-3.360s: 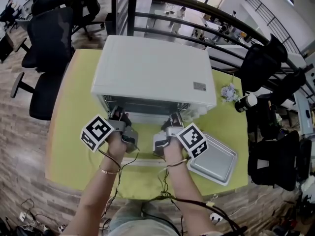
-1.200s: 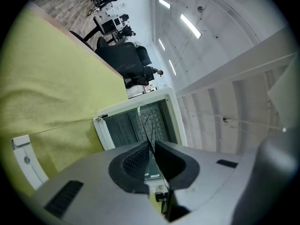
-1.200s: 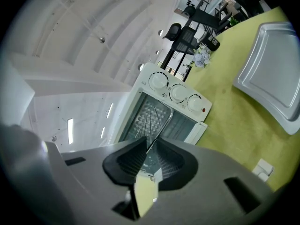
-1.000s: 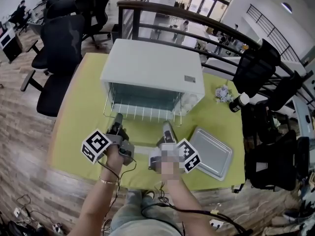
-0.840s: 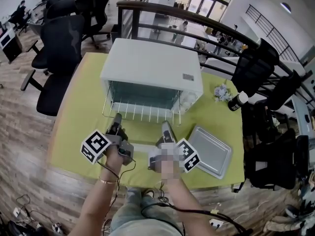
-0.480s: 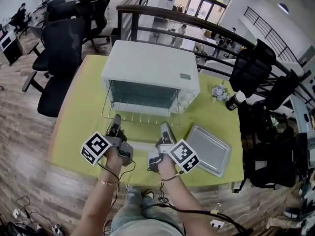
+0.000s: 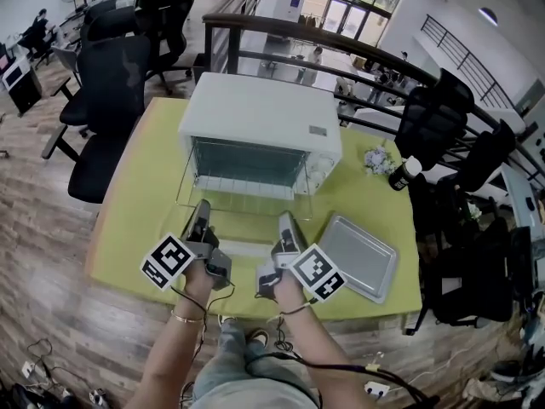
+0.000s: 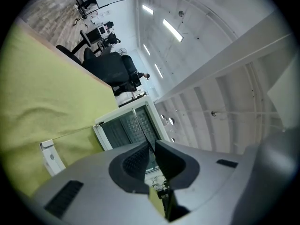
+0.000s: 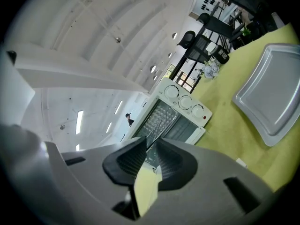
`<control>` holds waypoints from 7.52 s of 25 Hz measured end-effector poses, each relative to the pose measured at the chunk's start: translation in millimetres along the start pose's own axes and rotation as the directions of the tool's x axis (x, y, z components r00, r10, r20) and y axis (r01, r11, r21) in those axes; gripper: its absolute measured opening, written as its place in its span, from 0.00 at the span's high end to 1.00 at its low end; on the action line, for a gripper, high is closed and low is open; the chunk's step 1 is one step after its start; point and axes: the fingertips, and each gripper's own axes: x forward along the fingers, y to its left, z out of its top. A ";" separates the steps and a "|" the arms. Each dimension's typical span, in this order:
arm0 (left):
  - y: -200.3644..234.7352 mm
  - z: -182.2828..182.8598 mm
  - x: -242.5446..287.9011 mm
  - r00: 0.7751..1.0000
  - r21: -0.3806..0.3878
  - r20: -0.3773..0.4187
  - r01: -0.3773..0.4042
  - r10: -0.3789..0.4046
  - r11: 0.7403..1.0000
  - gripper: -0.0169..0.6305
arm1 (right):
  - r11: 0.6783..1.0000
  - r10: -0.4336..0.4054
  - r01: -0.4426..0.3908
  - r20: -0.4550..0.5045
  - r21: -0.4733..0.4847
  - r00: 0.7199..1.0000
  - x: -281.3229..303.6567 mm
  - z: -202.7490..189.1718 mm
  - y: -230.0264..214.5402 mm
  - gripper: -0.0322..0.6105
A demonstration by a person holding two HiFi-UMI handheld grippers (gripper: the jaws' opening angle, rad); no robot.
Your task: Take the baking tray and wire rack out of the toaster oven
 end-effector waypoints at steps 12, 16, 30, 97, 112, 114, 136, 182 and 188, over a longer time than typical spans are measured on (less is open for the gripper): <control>-13.0 -12.6 -46.8 0.999 0.040 0.035 0.019 -0.020 0.999 0.92 | 0.999 0.048 -0.048 -0.015 -0.008 0.999 -40.3 -9.7 6.1 0.85; -20.0 -21.1 -57.6 0.999 0.066 0.033 0.029 -0.031 0.997 0.92 | 0.999 0.053 -0.053 -0.010 -0.003 0.999 -56.2 -7.2 4.7 0.85; -64.7 -91.5 -72.0 0.994 0.107 -0.073 0.089 -0.081 0.990 0.91 | 1.000 0.007 -0.007 0.082 -0.007 0.997 -133.9 34.8 -24.1 0.85; -31.8 -409.6 8.5 0.753 0.080 -0.658 0.030 0.030 0.996 0.90 | 0.830 -0.551 0.503 0.218 0.239 0.806 -278.1 108.8 -291.2 0.82; 14.4 -428.6 -6.0 0.659 0.165 -0.719 -0.147 0.221 0.975 0.89 | 0.746 -0.653 0.614 0.102 0.258 0.750 -284.2 74.0 -324.9 0.81; 18.8 -430.6 -6.7 0.644 0.182 -0.725 -0.163 0.244 0.970 0.89 | 0.735 -0.664 0.627 0.086 0.259 0.743 -284.1 70.8 -328.8 0.80; 32.9 -438.1 -8.5 0.534 0.245 -0.770 -0.256 0.348 0.935 0.69 | 0.599 -0.797 0.787 0.014 0.146 0.604 -298.7 73.9 -359.2 0.50; -166.1 -251.4 18.9 0.867 0.721 -0.493 0.454 -0.073 0.523 0.97 | 0.495 -0.491 0.693 0.489 -0.524 0.721 -304.2 203.6 -125.6 0.95; -162.0 -251.4 25.6 0.863 0.714 -0.501 0.453 -0.062 0.534 0.97 | 0.486 -0.513 0.708 0.489 -0.512 0.705 -300.5 199.6 -129.4 0.95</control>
